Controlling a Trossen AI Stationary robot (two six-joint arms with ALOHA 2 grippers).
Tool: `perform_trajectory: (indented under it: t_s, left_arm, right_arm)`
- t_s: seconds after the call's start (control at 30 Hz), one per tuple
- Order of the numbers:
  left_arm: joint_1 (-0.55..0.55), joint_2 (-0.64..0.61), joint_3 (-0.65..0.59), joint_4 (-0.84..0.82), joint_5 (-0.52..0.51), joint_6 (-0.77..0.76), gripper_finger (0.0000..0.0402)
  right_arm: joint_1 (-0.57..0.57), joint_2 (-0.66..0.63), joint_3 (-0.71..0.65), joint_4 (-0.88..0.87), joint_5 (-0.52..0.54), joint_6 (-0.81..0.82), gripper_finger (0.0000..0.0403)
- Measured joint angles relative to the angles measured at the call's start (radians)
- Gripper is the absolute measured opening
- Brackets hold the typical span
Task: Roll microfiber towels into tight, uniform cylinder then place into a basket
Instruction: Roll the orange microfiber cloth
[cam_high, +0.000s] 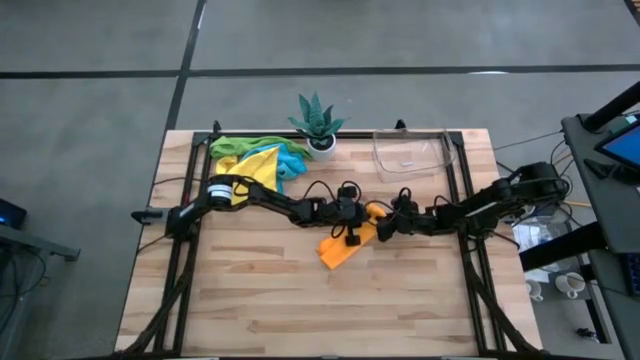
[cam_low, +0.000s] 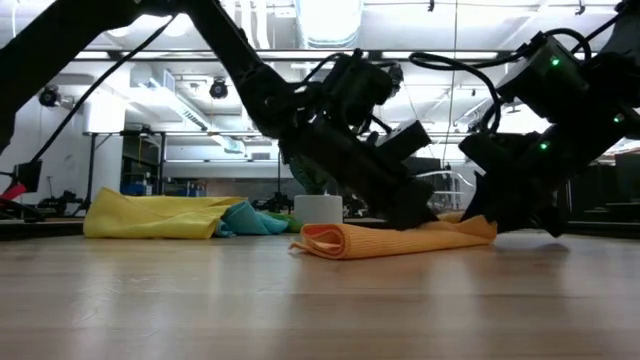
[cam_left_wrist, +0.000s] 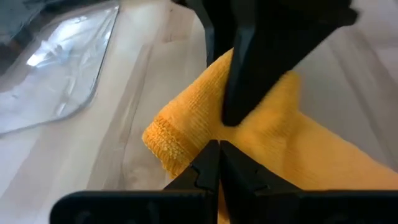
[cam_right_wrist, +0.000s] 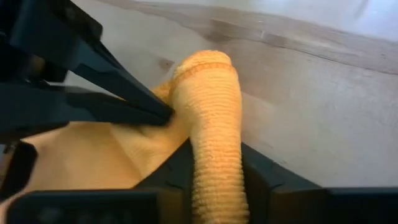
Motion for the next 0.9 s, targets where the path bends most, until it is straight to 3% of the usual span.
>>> perform_trajectory:
  t_s: [0.17, 0.3, 0.57, 0.9]
  left_arm:
    - [-0.020, -0.058, -0.002, 0.015, -0.036, 0.051, 0.0000]
    - [-0.033, -0.058, 0.000, 0.049, -0.030, 0.047, 0.0000]
    - [-0.037, 0.023, -0.007, 0.085, -0.029, -0.035, 0.0000]
    - [-0.038, 0.043, -0.003, 0.104, -0.023, -0.157, 0.0000]
  right_arm:
    - [0.000, -0.001, 0.006, -0.011, 0.005, -0.072, 0.0021]
    - [0.001, -0.008, 0.061, -0.141, 0.015, -0.120, 0.0018]
    - [0.034, -0.008, 0.233, -0.552, 0.167, -0.182, 0.0015]
    - [0.033, 0.050, 0.290, -0.595, 0.232, -0.202, 0.0014]
